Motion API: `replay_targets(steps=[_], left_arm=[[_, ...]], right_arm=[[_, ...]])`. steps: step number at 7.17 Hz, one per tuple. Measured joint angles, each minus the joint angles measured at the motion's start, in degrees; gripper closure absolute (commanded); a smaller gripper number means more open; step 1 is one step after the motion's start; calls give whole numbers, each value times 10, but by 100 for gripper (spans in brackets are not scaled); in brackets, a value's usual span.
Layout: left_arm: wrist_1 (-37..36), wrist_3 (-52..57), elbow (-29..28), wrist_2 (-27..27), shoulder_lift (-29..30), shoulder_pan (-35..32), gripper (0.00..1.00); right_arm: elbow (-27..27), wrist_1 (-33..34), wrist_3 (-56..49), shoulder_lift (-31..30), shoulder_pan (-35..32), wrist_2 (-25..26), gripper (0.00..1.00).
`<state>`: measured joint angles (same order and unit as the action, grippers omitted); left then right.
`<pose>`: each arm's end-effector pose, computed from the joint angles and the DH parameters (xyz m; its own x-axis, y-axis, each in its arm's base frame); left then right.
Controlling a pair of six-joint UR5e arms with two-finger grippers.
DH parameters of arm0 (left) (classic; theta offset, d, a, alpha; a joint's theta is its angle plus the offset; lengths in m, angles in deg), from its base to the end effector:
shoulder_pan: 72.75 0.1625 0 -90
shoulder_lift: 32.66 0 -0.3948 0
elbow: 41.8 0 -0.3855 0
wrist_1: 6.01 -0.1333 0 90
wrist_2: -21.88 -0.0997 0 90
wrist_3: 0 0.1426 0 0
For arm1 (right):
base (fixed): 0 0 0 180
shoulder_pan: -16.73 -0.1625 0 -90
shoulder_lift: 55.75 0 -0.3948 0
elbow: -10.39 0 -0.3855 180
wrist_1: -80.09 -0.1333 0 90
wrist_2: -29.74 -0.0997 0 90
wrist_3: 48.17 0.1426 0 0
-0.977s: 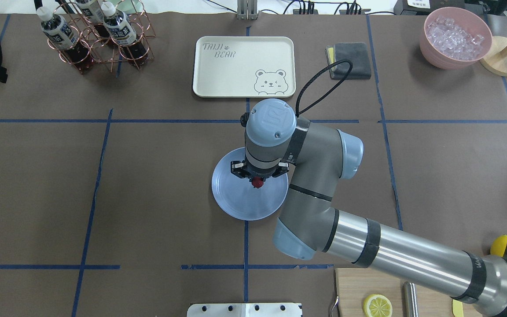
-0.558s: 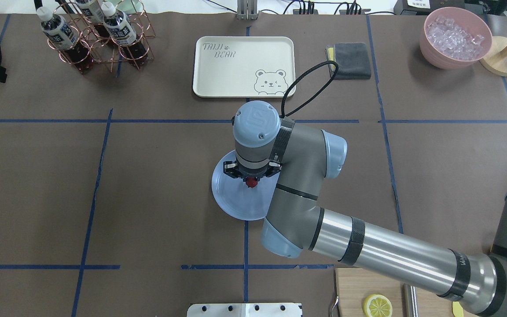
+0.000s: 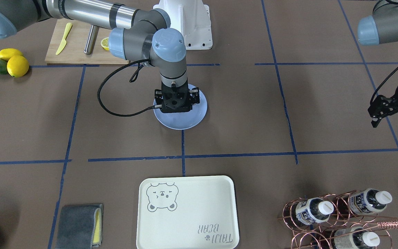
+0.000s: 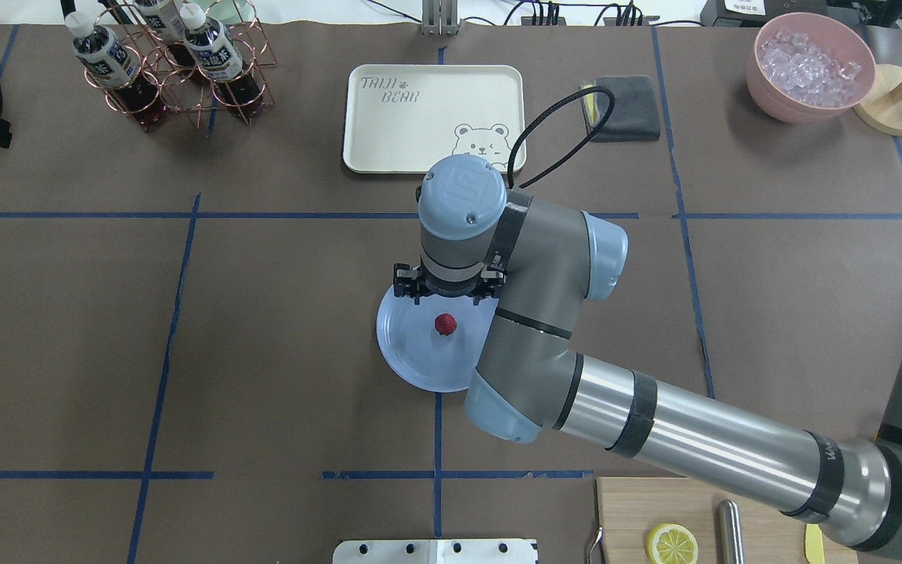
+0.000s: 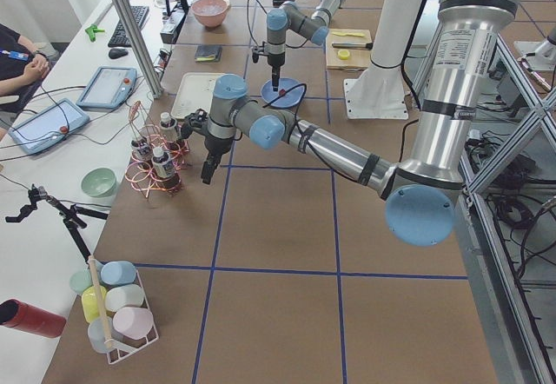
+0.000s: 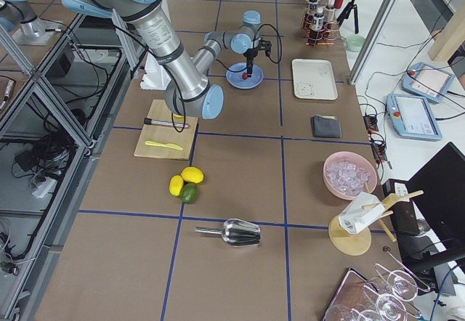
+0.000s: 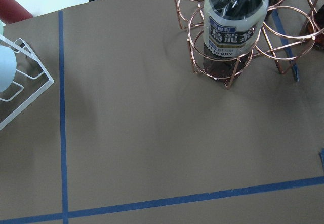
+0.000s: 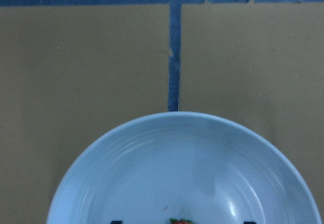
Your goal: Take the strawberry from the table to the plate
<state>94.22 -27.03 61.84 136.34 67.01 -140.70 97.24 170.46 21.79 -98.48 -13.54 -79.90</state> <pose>0.1471 -0.5610 0.4522 0.8172 0.1422 -0.5585 0.0657 0.9398 0.3353 -0.5889 -0.4425 0.1901 0.6800 0.0232 0.7328 -0.0436 0.9990 0.0089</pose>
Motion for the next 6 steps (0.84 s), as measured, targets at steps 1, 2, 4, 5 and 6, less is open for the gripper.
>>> replay_targets(steps=[1,2,4,5,6], left_arm=[[-1,4,-2,10,-5,-2,0],[-4,22,-3,25,-17,-9,0],[-9,102,-20,61,-36,-58,0],[-9,155,-42,79,-41,-92,0],[-10,211,-71,95,-46,-127,0]], right_arm=[[52,64,-24,-5,-31,-9,0],[106,138,-77,-14,-65,-15,0],[194,226,-219,-78,-156,-46,0],[226,235,-295,-128,-211,-78,0],[246,237,-377,-180,-267,-112,0]])
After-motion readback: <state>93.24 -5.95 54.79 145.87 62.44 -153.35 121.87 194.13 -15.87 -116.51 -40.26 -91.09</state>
